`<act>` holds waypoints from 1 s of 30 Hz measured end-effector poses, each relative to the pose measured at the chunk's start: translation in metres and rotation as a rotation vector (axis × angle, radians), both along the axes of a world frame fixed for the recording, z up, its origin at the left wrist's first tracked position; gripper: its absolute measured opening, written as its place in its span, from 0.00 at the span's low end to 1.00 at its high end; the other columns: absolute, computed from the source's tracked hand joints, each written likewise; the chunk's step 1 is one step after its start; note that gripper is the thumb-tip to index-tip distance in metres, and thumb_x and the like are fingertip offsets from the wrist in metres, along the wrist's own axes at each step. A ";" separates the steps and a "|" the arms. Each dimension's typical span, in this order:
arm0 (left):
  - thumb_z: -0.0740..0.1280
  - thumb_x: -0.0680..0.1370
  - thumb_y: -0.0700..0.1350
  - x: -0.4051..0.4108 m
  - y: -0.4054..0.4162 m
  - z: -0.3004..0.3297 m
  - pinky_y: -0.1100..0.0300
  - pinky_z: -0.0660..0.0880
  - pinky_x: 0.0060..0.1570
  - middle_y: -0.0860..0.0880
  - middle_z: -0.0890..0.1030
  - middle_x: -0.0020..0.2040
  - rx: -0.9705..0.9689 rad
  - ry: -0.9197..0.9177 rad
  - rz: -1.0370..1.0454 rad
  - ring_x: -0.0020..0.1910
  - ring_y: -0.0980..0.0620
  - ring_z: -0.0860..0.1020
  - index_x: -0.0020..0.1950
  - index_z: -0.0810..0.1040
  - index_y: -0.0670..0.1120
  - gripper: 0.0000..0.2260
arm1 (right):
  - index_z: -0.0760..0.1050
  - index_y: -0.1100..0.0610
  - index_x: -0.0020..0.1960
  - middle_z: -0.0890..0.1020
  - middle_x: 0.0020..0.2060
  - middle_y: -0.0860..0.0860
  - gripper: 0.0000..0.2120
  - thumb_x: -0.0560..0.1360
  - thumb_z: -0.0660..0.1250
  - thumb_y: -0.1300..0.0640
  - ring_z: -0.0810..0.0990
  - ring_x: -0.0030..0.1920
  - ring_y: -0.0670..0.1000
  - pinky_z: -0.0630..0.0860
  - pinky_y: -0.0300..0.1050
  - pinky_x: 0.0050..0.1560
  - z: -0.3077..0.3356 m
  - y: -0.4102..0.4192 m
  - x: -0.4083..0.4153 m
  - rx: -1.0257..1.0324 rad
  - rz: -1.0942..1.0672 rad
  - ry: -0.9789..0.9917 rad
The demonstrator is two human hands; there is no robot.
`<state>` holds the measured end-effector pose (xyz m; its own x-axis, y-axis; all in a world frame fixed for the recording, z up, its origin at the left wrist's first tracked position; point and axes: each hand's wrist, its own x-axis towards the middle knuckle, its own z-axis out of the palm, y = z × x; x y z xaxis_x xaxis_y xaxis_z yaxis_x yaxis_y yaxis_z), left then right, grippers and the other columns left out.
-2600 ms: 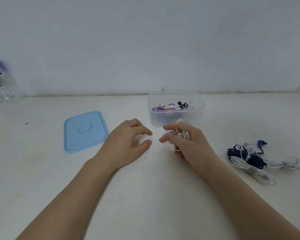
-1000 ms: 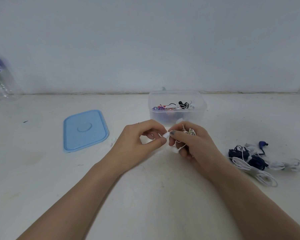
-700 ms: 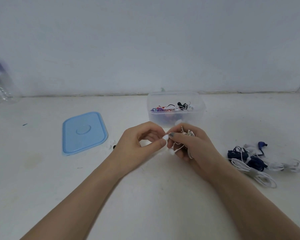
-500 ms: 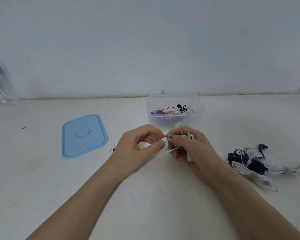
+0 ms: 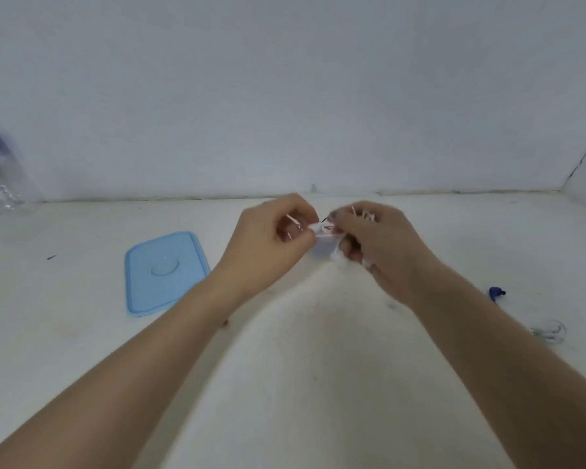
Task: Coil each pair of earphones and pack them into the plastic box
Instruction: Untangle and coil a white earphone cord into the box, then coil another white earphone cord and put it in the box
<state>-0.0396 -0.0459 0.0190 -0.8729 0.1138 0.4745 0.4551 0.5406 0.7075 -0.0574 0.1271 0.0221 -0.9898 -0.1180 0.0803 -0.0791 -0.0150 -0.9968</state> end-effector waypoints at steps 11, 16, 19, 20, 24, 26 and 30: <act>0.68 0.75 0.47 -0.098 0.022 0.027 0.54 0.79 0.49 0.53 0.82 0.46 -0.522 -0.233 0.148 0.47 0.49 0.81 0.44 0.80 0.50 0.02 | 0.74 0.62 0.49 0.78 0.41 0.60 0.18 0.81 0.54 0.49 0.77 0.41 0.59 0.77 0.52 0.54 0.040 0.000 -0.101 0.596 -0.058 -0.204; 0.66 0.77 0.49 -0.099 0.029 0.013 0.53 0.79 0.50 0.50 0.82 0.51 -0.796 -0.269 0.094 0.51 0.46 0.80 0.48 0.80 0.52 0.04 | 0.75 0.59 0.56 0.80 0.51 0.57 0.14 0.82 0.54 0.54 0.81 0.49 0.58 0.76 0.50 0.52 0.034 0.015 -0.093 0.977 0.022 -0.038; 0.64 0.78 0.49 -0.095 0.031 0.018 0.53 0.78 0.49 0.50 0.81 0.51 -0.816 -0.202 0.102 0.51 0.46 0.79 0.49 0.79 0.52 0.05 | 0.74 0.52 0.63 0.78 0.56 0.52 0.15 0.80 0.57 0.57 0.79 0.52 0.56 0.73 0.44 0.48 0.037 0.031 -0.084 1.005 -0.050 0.057; 0.64 0.78 0.49 -0.091 0.034 0.021 0.54 0.77 0.48 0.51 0.81 0.50 -0.801 -0.175 0.100 0.51 0.46 0.78 0.49 0.78 0.52 0.04 | 0.74 0.52 0.64 0.77 0.56 0.51 0.15 0.79 0.58 0.58 0.78 0.51 0.55 0.71 0.43 0.46 0.039 0.039 -0.078 1.003 -0.069 0.080; 0.62 0.80 0.46 -0.070 0.045 0.034 0.55 0.71 0.42 0.52 0.78 0.43 -0.735 -0.008 0.040 0.46 0.47 0.76 0.46 0.75 0.49 0.04 | 0.76 0.56 0.53 0.82 0.46 0.52 0.08 0.75 0.61 0.61 0.81 0.45 0.55 0.70 0.42 0.34 0.048 0.061 -0.059 1.085 -0.082 0.074; 0.62 0.80 0.47 -0.050 0.054 0.038 0.55 0.71 0.40 0.53 0.76 0.41 -0.771 0.043 -0.067 0.44 0.48 0.75 0.46 0.74 0.48 0.05 | 0.79 0.60 0.51 0.86 0.43 0.56 0.07 0.75 0.65 0.61 0.83 0.38 0.54 0.76 0.41 0.33 0.057 0.071 -0.044 1.206 0.089 -0.066; 0.60 0.81 0.49 -0.014 0.068 0.023 0.56 0.68 0.41 0.55 0.73 0.41 -0.943 0.007 -0.179 0.44 0.51 0.71 0.47 0.70 0.51 0.04 | 0.81 0.64 0.51 0.86 0.37 0.52 0.09 0.74 0.71 0.60 0.84 0.35 0.50 0.81 0.42 0.39 0.066 0.083 -0.004 1.403 0.443 -0.344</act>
<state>-0.0537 0.0218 0.0417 -0.8031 0.5827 0.1247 0.5886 0.8083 0.0141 -0.0611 0.2099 0.0885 -0.8013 -0.1855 -0.5687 -0.0902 0.9773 -0.1917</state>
